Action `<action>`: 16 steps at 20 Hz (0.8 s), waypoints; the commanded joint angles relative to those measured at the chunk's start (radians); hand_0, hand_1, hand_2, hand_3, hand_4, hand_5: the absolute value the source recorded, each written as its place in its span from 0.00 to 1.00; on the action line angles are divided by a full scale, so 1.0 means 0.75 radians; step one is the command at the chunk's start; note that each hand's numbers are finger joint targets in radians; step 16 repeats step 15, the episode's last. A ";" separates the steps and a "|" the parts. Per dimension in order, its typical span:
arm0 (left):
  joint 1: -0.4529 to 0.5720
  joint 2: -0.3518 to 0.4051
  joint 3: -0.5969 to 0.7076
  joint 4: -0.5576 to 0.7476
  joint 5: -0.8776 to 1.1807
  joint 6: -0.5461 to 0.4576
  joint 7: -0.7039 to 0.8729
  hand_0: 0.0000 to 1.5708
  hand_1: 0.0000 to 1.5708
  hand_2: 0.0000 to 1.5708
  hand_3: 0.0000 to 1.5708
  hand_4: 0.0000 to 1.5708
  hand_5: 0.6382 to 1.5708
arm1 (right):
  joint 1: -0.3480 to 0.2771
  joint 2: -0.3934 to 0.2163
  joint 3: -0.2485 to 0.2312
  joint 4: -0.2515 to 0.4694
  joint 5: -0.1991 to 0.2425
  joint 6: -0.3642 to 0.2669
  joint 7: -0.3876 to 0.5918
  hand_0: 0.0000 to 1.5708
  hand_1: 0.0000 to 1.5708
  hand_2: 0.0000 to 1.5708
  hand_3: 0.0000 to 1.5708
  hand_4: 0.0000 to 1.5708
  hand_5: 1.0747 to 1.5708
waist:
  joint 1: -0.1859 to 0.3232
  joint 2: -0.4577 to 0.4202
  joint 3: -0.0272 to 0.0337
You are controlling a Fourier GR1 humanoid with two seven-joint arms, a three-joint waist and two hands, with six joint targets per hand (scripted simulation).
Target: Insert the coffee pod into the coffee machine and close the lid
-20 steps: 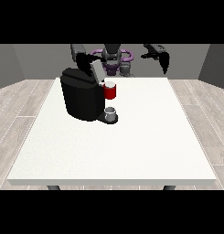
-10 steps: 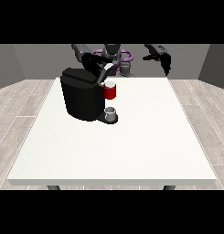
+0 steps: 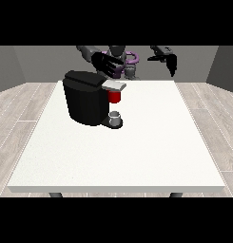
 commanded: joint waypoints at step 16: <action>0.175 -0.041 0.012 0.151 -0.043 0.069 -0.215 0.00 0.00 0.00 0.00 0.12 1.00 | 0.502 0.136 0.279 -0.279 -0.302 -0.023 -0.148 0.00 0.00 0.00 0.00 0.10 1.00 | -0.226 -0.227 -0.0001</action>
